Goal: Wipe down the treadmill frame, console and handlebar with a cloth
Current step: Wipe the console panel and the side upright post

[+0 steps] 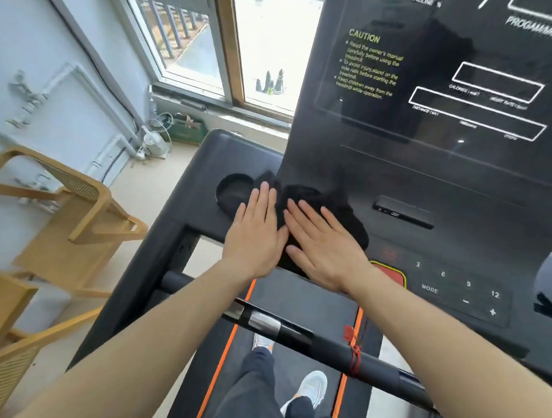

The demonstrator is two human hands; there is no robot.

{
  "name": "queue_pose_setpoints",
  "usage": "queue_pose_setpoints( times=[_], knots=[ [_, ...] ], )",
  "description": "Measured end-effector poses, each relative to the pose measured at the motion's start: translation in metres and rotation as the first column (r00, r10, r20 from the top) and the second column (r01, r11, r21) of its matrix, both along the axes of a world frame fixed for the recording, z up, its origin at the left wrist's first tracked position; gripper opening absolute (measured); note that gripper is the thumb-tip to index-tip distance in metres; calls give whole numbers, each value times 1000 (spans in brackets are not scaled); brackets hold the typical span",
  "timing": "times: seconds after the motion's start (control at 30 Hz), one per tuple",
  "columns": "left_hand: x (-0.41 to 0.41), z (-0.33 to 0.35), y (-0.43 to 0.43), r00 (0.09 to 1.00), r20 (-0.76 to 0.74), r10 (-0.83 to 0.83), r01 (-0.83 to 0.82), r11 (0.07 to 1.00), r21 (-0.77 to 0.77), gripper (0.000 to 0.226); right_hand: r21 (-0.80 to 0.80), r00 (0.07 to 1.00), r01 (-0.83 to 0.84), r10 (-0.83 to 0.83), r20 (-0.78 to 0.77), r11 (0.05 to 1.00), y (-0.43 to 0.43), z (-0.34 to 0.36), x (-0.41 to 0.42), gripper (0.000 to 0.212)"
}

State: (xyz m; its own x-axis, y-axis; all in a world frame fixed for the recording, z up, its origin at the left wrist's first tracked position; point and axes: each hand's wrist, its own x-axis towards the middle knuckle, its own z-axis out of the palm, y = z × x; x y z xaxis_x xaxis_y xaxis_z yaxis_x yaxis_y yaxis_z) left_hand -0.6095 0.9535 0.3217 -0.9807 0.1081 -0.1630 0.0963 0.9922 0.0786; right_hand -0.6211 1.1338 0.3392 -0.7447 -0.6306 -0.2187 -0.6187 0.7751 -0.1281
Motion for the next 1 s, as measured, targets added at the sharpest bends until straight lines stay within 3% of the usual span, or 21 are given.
queue_pose_setpoints(
  times=[0.2, 0.33, 0.43, 0.53, 0.7, 0.83, 1.0],
  knots=[
    [-59, 11, 34, 990, -52, 127, -124, 990, 61, 75, 32, 980, 158, -153, -127, 987, 10, 9, -46, 66],
    [-25, 12, 53, 999, -42, -33, 32, 999, -23, 70, -10, 964, 264, -264, -16, 964, 33, 7, 1, 67],
    [7, 12, 76, 990, -13, -139, 139, 990, -31, 68, -3, 965, 250, -249, 87, 968, 60, 11, 38, 66],
    [22, 7, 90, 984, -23, -175, 174, 984, -30, 71, 43, 982, 175, -177, 72, 984, 84, 14, 48, 69],
    [15, 5, 106, 997, -63, 50, -47, 998, 36, 69, 140, 998, -7, 16, -62, 990, 88, 21, 9, 74],
    [-19, 9, 124, 964, -43, 262, -256, 961, 100, 72, 251, 970, -61, 116, -212, 966, 87, 27, -36, 73],
    [-43, 19, 162, 970, -43, 240, -227, 954, 196, 78, 233, 960, -42, 104, -260, 972, 134, 37, -53, 72]
  ],
)
